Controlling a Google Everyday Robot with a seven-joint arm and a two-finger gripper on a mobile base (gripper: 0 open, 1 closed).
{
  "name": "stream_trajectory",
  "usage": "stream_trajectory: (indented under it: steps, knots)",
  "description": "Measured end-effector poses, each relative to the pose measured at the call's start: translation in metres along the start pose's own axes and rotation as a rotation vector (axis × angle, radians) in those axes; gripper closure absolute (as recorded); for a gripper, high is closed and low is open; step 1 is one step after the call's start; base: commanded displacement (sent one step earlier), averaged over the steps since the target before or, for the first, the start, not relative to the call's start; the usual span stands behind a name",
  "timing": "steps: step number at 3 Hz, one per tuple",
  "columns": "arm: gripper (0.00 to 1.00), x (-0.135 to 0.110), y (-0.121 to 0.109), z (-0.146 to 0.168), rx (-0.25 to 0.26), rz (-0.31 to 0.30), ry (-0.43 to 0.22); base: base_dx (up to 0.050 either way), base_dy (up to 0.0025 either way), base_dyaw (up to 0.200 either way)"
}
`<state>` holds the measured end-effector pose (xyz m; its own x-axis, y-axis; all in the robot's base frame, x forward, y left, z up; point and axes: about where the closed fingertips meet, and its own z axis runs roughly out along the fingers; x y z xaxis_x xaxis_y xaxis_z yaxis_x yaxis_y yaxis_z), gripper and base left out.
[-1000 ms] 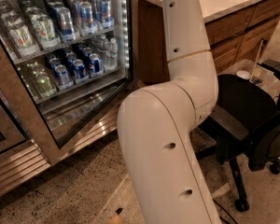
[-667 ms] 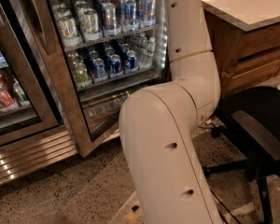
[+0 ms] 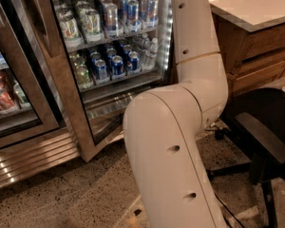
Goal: Close right fridge door
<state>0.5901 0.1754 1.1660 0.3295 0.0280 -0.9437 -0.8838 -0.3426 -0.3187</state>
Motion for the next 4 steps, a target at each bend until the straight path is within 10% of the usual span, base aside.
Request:
stream_trajectory:
  steps: [4]
  knots:
    - [1.00,0.019,0.001,-0.013,-0.006,-0.005,0.001,0.000,0.00000,0.000]
